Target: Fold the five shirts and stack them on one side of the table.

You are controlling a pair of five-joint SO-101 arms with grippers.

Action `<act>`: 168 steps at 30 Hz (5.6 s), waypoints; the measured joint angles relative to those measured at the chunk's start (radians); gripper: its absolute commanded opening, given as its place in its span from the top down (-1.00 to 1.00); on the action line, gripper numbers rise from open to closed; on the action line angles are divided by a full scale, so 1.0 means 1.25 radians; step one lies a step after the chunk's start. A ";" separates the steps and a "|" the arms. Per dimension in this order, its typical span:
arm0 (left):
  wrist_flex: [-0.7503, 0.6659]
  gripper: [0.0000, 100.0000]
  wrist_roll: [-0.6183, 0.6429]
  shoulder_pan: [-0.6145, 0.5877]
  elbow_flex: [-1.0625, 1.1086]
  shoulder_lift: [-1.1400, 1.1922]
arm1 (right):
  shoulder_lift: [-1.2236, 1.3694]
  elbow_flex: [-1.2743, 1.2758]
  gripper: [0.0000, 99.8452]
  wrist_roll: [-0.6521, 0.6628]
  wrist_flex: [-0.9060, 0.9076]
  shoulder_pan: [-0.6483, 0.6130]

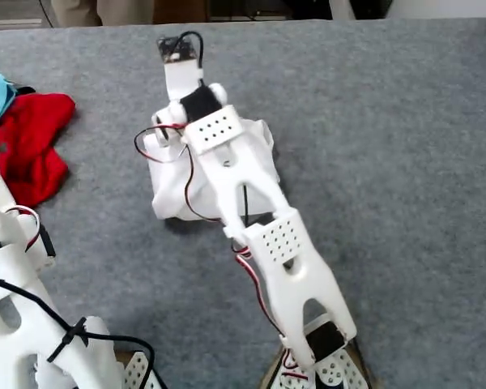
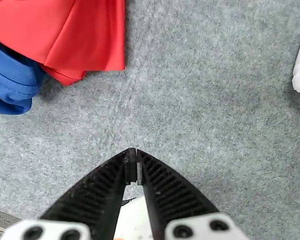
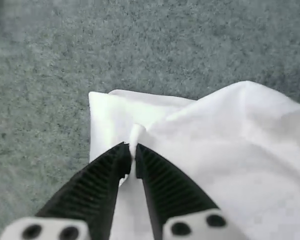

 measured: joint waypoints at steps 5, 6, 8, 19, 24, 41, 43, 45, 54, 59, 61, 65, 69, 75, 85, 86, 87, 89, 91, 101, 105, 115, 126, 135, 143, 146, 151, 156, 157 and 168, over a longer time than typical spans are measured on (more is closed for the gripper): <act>0.000 0.96 0.000 0.000 0.000 0.000 | 0.000 -0.147 0.98 0.000 0.106 0.022; 0.000 0.96 0.000 0.000 0.000 0.000 | 0.000 -0.174 0.98 0.000 0.126 0.031; 0.000 0.96 0.000 0.000 0.000 0.000 | 0.000 -0.225 0.98 0.002 0.163 0.053; 0.000 0.96 0.000 0.000 0.000 0.000 | -0.074 -0.180 0.99 0.056 0.187 0.130; 0.000 0.96 0.000 0.000 0.000 0.000 | -0.225 0.061 0.99 0.056 0.187 0.129; 0.000 0.96 0.000 0.000 0.000 0.000 | -0.554 0.689 0.69 0.092 0.187 0.169; 0.000 0.96 0.000 0.000 0.000 0.000 | -0.554 0.721 0.56 0.092 0.187 0.171; 0.000 0.96 0.000 0.000 0.000 0.000 | -0.554 0.745 0.51 0.092 0.187 0.171; 0.000 0.96 0.000 0.000 0.000 0.000 | -0.554 0.717 0.52 0.092 0.183 0.171; 0.000 0.96 0.000 0.000 0.000 0.000 | -0.554 0.648 0.52 0.092 0.082 0.204; 0.000 0.96 0.000 0.000 0.000 0.000 | -0.549 0.641 0.56 0.092 0.031 0.221; 0.000 0.96 0.000 0.005 0.000 0.000 | -0.474 0.636 0.63 0.092 -0.006 0.230; 0.000 0.96 0.000 0.031 0.000 0.000 | -0.427 0.635 0.63 0.058 -0.007 0.230; 0.000 0.96 0.000 0.049 0.000 0.000 | -0.423 0.635 0.53 0.043 0.045 0.230; -0.144 0.96 0.000 0.142 0.000 0.000 | -0.427 0.635 0.70 -0.023 0.182 0.228; -0.174 0.96 0.000 0.156 0.000 0.000 | -0.433 0.635 0.70 -0.029 0.183 0.226; -0.201 0.96 0.000 0.164 0.000 0.000 | -0.443 0.635 0.70 -0.033 0.183 0.222; -0.245 0.96 0.000 0.176 0.000 0.001 | -0.473 0.635 0.70 -0.039 0.183 0.207; -0.264 0.96 0.000 0.177 0.001 0.007 | -0.513 0.635 0.70 -0.039 0.183 0.195; -0.269 0.96 0.000 0.182 0.001 0.126 | -0.890 0.851 0.70 -0.052 0.183 0.180; -0.269 0.96 0.000 0.182 0.001 0.150 | -1.052 1.030 0.70 -0.061 0.183 0.145; -0.269 0.96 0.000 0.182 0.001 0.155 | -1.129 1.331 0.45 -0.288 0.041 0.032; -0.376 0.96 0.225 0.258 0.004 0.161 | -1.106 1.331 0.95 -0.338 -0.295 0.029; -0.361 0.96 0.406 0.393 -0.167 0.415 | -1.013 1.331 0.99 -0.369 -0.346 0.061; -0.203 0.96 0.431 0.509 -0.485 0.755 | -0.870 1.331 0.99 -0.369 -0.352 0.144; -0.156 0.96 0.441 0.528 -0.604 0.856 | -0.822 1.331 0.99 -0.369 -0.352 0.155; -0.106 0.96 0.441 0.533 -0.790 1.000 | -0.771 1.331 0.99 -0.369 -0.365 0.153; -0.076 0.96 0.441 0.535 -0.951 1.107 | -0.746 1.331 0.99 -0.369 -0.388 0.177; -0.072 0.96 0.441 0.539 -0.976 1.124 | -0.738 1.331 0.99 -0.369 -0.395 0.183; -0.074 0.96 0.441 0.570 -1.135 1.376 | -0.582 1.293 0.99 -0.369 -0.449 0.260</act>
